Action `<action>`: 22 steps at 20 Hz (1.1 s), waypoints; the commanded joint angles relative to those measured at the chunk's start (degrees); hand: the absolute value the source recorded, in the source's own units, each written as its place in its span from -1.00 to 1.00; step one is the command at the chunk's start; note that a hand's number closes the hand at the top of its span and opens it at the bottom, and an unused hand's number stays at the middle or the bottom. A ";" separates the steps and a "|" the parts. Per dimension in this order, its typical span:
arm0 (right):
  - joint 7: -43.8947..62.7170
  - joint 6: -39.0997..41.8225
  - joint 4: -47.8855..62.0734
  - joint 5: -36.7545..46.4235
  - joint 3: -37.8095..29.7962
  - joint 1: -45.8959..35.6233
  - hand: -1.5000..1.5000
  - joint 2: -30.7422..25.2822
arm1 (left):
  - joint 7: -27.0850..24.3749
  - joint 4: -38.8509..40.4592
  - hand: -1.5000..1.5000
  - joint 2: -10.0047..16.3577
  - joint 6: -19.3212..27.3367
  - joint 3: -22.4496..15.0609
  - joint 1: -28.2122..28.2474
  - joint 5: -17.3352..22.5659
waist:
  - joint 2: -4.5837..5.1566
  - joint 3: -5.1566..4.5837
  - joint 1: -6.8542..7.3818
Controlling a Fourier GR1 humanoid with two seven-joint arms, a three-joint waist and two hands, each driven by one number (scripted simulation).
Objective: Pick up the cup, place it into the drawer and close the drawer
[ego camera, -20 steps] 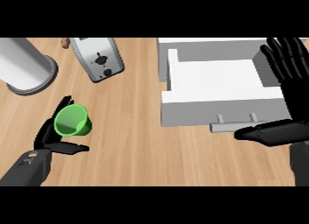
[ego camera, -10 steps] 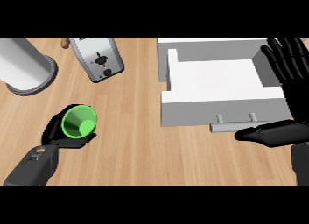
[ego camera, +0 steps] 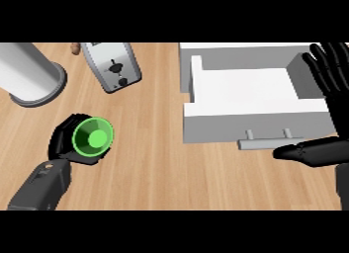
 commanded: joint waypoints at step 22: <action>-0.27 -0.49 1.97 0.26 -2.48 0.14 -1.00 -0.76 | 23.93 -27.54 1.00 -14.10 13.95 -9.53 -18.88 6.48 | -1.29 0.36 2.26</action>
